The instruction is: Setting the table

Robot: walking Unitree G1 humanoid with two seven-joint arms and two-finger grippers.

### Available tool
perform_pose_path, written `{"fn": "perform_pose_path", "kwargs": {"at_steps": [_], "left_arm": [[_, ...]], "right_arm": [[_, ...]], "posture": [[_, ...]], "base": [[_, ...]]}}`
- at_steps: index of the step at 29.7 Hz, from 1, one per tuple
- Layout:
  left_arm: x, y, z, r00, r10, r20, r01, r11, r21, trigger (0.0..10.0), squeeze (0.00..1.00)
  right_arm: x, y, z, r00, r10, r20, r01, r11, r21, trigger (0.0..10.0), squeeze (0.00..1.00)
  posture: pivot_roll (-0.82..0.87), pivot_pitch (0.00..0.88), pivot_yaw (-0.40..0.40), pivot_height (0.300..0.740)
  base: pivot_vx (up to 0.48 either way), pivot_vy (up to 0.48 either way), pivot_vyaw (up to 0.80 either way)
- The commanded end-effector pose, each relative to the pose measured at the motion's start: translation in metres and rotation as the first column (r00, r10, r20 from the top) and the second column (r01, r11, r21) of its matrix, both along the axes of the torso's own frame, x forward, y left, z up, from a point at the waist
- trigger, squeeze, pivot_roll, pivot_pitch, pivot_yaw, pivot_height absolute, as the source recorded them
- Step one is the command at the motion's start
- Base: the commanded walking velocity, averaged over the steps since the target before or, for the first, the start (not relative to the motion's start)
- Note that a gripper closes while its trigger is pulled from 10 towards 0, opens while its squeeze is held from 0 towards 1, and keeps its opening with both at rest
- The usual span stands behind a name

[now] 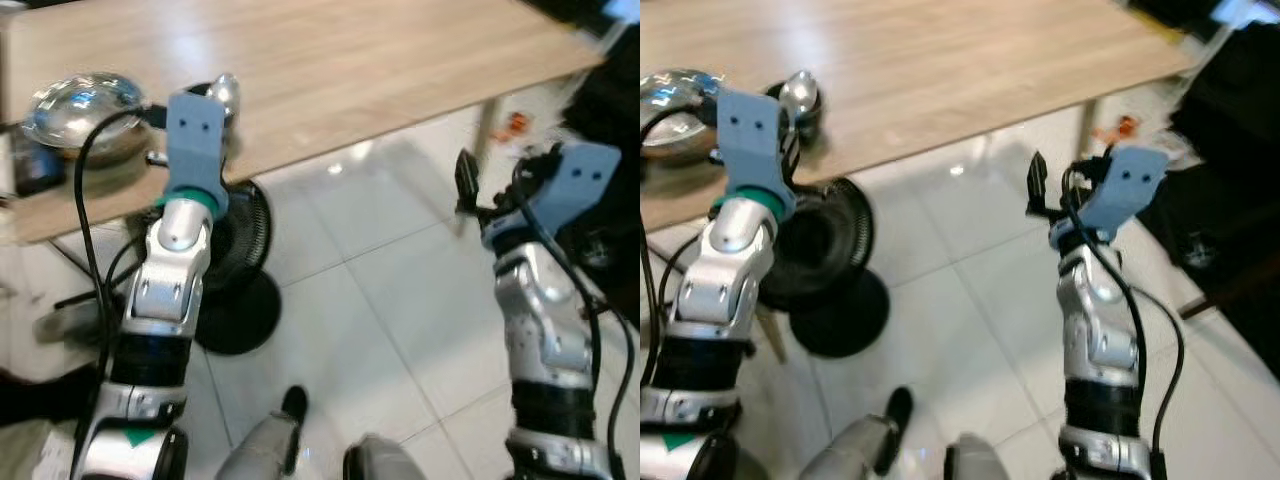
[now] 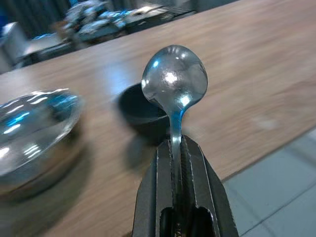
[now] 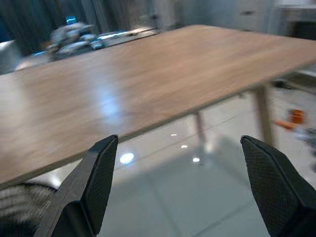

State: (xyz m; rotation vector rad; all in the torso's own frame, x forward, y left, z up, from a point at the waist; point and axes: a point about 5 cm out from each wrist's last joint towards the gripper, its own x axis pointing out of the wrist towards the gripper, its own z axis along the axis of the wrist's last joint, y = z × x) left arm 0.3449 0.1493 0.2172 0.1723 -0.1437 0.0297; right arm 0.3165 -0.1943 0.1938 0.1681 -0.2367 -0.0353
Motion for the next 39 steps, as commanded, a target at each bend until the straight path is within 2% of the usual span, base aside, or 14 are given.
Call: {"fn": "perform_pose_path", "kwargs": {"at_steps": [1,5,9,21,34,39], "left_arm": [[0.0001,-0.0002,-0.0041,1.0,0.0,-0.019,0.0,1.0,-0.005,10.0,0.0],[0.0003,0.0,-0.0043,1.0,0.002,-0.018,-0.002,1.0,-0.004,10.0,0.0],[0.0006,0.0003,-0.0035,1.0,0.005,-0.005,-0.005,1.0,0.0,10.0,0.0],[0.0016,0.0012,-0.0024,1.0,0.008,0.003,-0.008,1.0,0.008,10.0,0.0],[0.0015,0.001,-0.0024,1.0,0.003,0.006,-0.003,1.0,0.012,10.0,0.0],[0.0011,-0.0014,-0.0009,1.0,-0.012,0.021,0.012,0.999,0.042,10.0,0.0]], "right_arm": [[-0.0008,-0.0029,-0.0013,1.0,-0.01,-0.007,0.01,1.0,0.001,10.0,0.0],[-0.0005,-0.0036,-0.0011,1.0,-0.013,-0.008,0.013,1.0,0.002,10.0,0.0],[0.0,-0.005,-0.0012,1.0,-0.026,-0.011,0.026,1.0,0.008,10.0,0.0],[-0.0006,-0.0058,0.0004,1.0,-0.028,0.005,0.027,0.999,0.029,10.0,0.0],[-0.0017,-0.011,0.0041,0.996,-0.079,0.031,0.078,0.996,0.031,10.0,0.0],[-0.0029,-0.0104,0.0043,0.996,-0.082,0.034,0.081,0.996,0.039,10.0,0.0]], "posture": [[0.02,0.056,0.005,0.74],[0.02,0.053,0.005,0.74],[0.02,0.053,0.005,0.74],[0.02,0.049,0.006,0.74],[0.02,0.053,0.007,0.74],[0.02,0.058,0.009,0.74]], "base": [[0.0,0.0,0.8],[0.0,0.0,0.8],[0.0,0.0,0.0],[0.48,0.0,0.0],[0.48,0.0,0.0],[0.48,0.0,0.0]]}}
